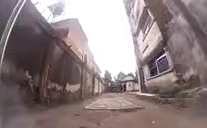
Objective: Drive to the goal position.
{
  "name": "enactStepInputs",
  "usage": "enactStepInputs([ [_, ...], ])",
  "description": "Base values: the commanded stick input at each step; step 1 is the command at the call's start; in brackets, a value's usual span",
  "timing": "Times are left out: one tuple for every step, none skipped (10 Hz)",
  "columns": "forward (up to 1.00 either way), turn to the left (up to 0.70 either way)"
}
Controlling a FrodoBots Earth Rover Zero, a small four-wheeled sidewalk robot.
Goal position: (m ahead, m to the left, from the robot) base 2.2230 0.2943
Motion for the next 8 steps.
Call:
enactStepInputs([
  [1.00, -0.17],
  [1.00, -0.13],
  [1.00, 0.00],
  [1.00, 0.00],
  [1.00, 0.00],
  [1.00, 0.00],
  [1.00, 0.00],
  [1.00, 0.00],
])
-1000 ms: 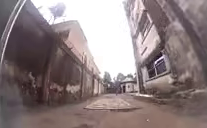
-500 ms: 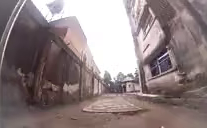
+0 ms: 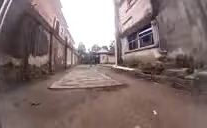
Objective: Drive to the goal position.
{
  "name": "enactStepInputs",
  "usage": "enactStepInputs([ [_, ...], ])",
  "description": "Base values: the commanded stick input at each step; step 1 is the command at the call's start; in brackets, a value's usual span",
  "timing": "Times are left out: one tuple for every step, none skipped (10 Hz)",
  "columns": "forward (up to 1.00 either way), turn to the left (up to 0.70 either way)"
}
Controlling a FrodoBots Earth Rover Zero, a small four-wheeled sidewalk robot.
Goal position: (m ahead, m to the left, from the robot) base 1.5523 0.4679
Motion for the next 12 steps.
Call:
enactStepInputs([
  [1.00, 0.00],
  [1.00, 0.00],
  [1.00, 0.00],
  [1.00, 0.00],
  [1.00, 0.00],
  [1.00, 0.00],
  [1.00, 0.00],
  [1.00, 0.00],
  [1.00, 0.00],
  [1.00, 0.00],
  [1.00, 0.00],
  [1.00, 0.00],
])
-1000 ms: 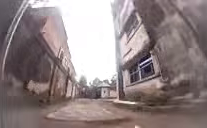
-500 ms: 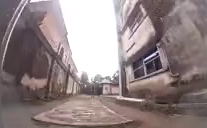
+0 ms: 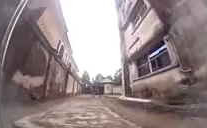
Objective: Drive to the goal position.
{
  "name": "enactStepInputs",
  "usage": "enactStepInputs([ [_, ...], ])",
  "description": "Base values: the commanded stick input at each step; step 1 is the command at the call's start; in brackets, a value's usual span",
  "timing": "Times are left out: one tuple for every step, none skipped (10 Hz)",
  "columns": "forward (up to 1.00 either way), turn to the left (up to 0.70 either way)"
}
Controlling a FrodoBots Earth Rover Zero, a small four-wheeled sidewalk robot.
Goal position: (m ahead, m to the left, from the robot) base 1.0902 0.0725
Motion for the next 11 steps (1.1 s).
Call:
enactStepInputs([
  [1.00, 0.00],
  [1.00, 0.00],
  [1.00, 0.00],
  [1.00, 0.00],
  [1.00, 0.00],
  [1.00, 0.00],
  [1.00, 0.00],
  [1.00, 0.05],
  [1.00, 0.32],
  [1.00, 0.40],
  [1.00, 0.38],
])
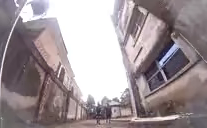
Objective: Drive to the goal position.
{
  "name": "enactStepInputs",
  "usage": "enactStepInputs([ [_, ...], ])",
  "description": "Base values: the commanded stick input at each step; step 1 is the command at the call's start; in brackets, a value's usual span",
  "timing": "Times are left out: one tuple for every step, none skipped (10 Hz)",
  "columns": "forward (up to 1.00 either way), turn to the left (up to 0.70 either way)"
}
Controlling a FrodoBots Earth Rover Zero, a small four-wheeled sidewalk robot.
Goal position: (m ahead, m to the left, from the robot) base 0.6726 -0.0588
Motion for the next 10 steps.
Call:
enactStepInputs([
  [1.00, 0.13],
  [1.00, 0.00],
  [1.00, 0.00],
  [1.00, 0.00],
  [1.00, 0.00],
  [1.00, 0.00],
  [1.00, 0.00],
  [1.00, 0.00],
  [1.00, 0.00],
  [1.00, 0.00],
])
